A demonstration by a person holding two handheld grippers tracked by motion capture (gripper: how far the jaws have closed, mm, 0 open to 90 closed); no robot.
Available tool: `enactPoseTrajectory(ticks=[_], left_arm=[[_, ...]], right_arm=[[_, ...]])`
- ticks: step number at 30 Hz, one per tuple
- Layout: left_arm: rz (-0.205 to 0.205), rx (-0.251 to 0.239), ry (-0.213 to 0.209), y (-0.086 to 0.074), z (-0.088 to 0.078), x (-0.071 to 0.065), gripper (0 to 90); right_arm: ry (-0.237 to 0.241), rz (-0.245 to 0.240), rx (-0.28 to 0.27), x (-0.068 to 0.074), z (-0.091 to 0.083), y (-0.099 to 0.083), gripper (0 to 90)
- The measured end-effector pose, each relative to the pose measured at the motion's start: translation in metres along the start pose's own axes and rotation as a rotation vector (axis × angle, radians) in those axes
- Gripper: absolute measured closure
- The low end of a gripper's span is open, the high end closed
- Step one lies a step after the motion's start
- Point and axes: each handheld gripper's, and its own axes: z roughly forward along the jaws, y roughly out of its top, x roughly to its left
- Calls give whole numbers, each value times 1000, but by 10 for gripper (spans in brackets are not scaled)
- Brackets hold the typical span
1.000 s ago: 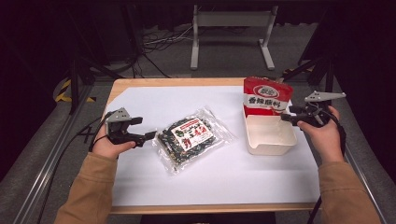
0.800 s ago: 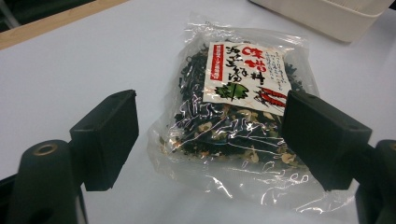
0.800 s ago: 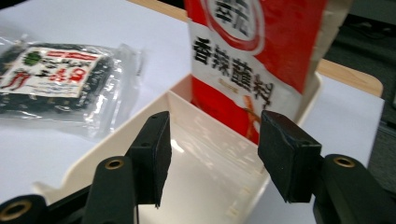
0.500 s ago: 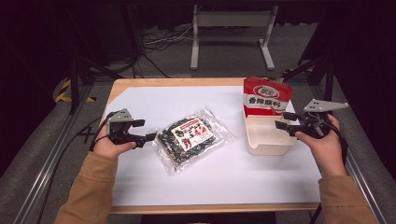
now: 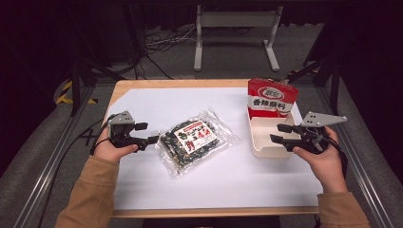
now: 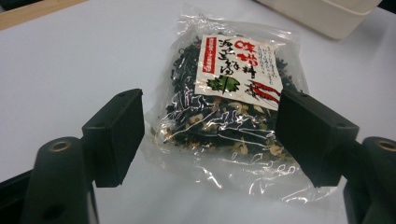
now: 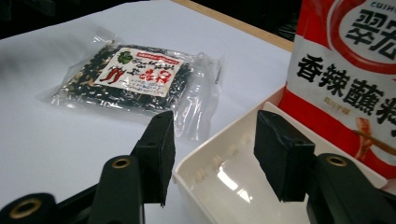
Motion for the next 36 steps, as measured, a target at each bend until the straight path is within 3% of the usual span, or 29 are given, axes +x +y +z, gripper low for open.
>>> enactPoseTrajectory(ticks=[6, 10, 18, 26, 36], left_arm=[[-7, -15, 11, 6, 2, -2, 200], [-6, 7, 33, 11, 8, 0, 199], [-89, 10, -11, 14, 24, 20, 210], [-76, 58, -32, 21, 45, 24, 201], [-104, 57, -46, 30, 60, 30, 177]], right_arm=[[33, -5, -9, 11, 5, -5, 487], [58, -19, 15, 16, 12, -6, 486], [91, -67, 27, 29, 22, -3, 441], [119, -77, 23, 37, 30, 0, 427], [126, -75, 15, 40, 32, 2, 416]])
